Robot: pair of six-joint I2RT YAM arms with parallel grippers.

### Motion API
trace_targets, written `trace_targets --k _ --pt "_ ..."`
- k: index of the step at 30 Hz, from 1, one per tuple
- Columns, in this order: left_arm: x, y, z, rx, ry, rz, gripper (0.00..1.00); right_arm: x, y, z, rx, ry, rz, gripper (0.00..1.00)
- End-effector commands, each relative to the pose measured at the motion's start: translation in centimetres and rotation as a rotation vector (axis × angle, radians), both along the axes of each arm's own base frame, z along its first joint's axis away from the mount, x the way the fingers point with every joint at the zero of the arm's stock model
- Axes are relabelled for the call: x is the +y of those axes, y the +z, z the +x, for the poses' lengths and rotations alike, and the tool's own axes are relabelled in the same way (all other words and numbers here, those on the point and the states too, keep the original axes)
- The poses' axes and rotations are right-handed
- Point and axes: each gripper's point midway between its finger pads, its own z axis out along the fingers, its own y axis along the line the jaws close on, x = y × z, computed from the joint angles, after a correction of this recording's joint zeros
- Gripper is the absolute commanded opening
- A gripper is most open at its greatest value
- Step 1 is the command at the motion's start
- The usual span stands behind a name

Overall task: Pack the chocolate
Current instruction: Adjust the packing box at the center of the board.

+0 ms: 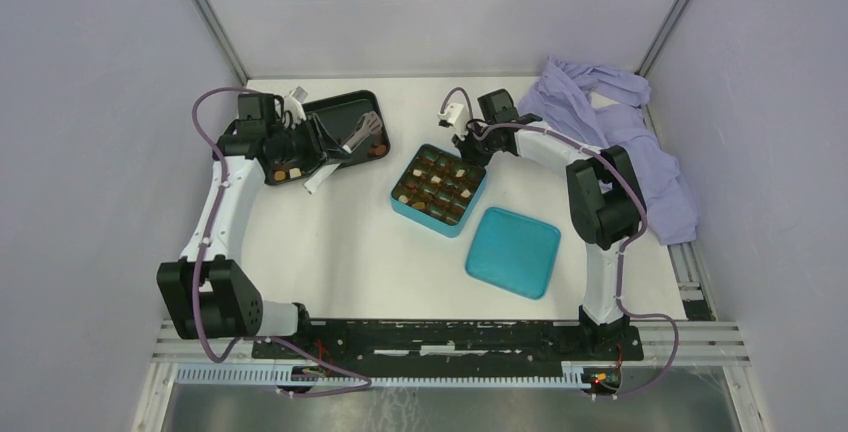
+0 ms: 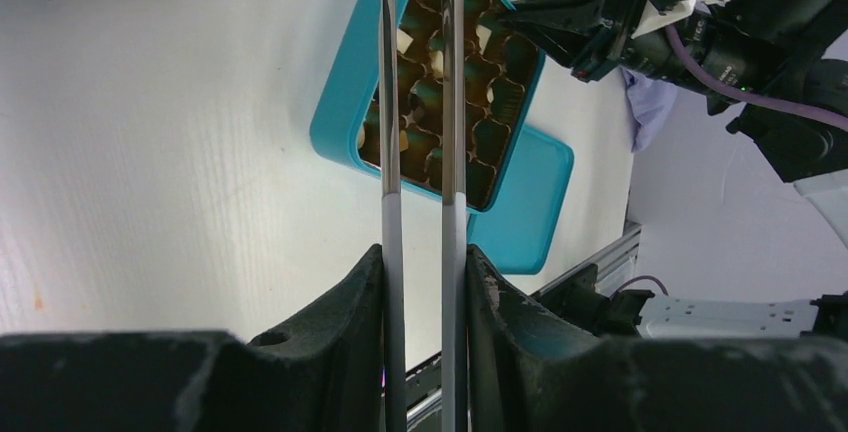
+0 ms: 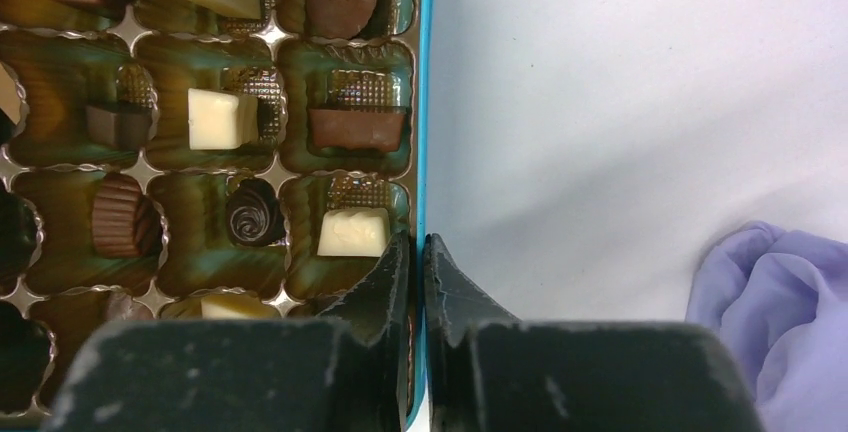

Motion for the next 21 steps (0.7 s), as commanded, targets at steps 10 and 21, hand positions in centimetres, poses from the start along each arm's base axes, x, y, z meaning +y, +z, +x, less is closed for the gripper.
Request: trace_targets --k 10,21 --pt "-2.7 3.9 -1.7 -0.101 -0.082 -0.101 0.02 -0.6 9.0 4.9 -0.316 -0.095 -0.009 0.00" --pt "-5.9 4.3 -2.9 -0.172 -0.226 -0.112 0.02 -0.9 15.8 5.8 -0.496 -0.145 -0.014 0.00"
